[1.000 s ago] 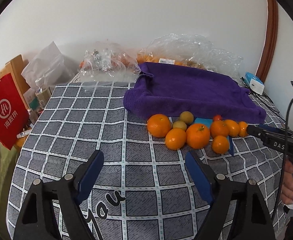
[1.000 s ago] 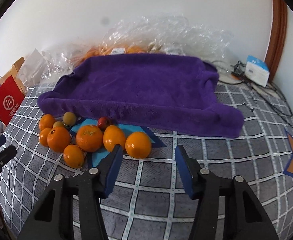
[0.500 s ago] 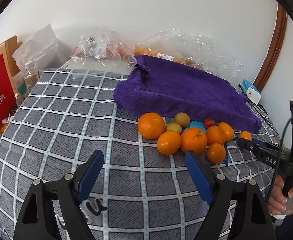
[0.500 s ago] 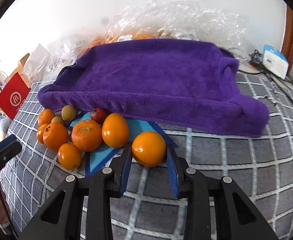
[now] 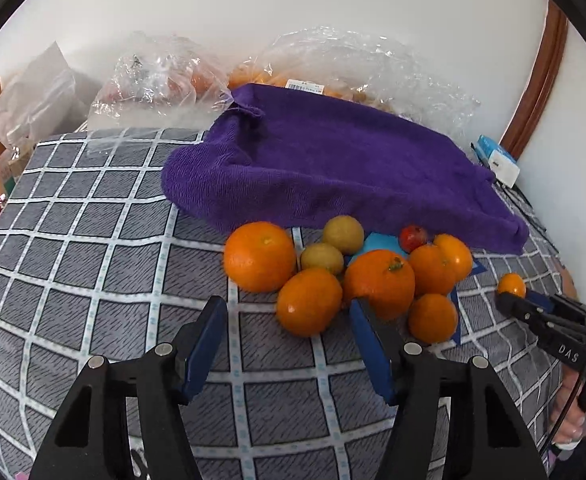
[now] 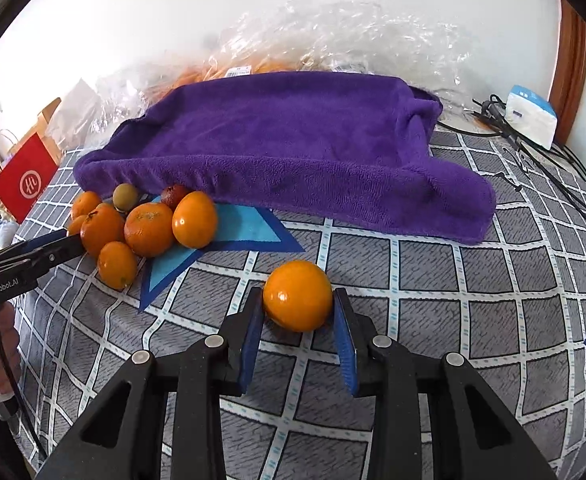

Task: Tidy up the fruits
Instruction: 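Grasp an orange with the right gripper while the left gripper grasps another orange, then lift both held oranges and carry them over the purple towel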

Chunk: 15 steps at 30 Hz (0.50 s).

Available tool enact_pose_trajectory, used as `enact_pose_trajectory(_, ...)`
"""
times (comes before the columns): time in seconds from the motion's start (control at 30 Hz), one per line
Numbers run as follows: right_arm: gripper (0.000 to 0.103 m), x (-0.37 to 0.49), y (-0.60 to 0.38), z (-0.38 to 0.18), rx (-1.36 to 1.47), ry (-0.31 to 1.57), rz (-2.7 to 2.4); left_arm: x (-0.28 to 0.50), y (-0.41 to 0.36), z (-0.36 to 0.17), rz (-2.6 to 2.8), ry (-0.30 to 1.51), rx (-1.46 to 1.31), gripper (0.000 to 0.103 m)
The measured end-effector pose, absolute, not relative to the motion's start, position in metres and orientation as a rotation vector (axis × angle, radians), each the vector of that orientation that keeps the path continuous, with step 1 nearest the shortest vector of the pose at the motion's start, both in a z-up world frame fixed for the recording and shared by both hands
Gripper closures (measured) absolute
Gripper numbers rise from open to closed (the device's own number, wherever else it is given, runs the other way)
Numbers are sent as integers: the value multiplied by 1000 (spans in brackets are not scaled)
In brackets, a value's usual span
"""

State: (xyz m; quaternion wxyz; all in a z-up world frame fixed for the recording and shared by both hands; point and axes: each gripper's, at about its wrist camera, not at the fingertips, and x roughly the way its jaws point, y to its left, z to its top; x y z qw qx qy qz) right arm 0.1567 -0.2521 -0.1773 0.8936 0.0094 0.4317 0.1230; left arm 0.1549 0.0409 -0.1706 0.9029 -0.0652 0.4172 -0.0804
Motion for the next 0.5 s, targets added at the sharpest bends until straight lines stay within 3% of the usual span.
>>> enact_pose_trajectory(0.07, 69, 158, -254, -179, 35, 884, 255, 156, 41, -173, -165, 855, -150, 46)
enact_pose_trajectory(0.17, 69, 157, -255, -179, 41, 870, 255, 157, 41, -174, -201, 848, -157, 68)
enact_pose_trajectory(0.2, 69, 157, -255, -180, 41, 868, 250, 157, 42, -174, -227, 849, -171, 71)
enact_pose_trajectory(0.5, 69, 156, -257, -181, 61, 861, 229, 142, 58, -175, -203, 827, -219, 71)
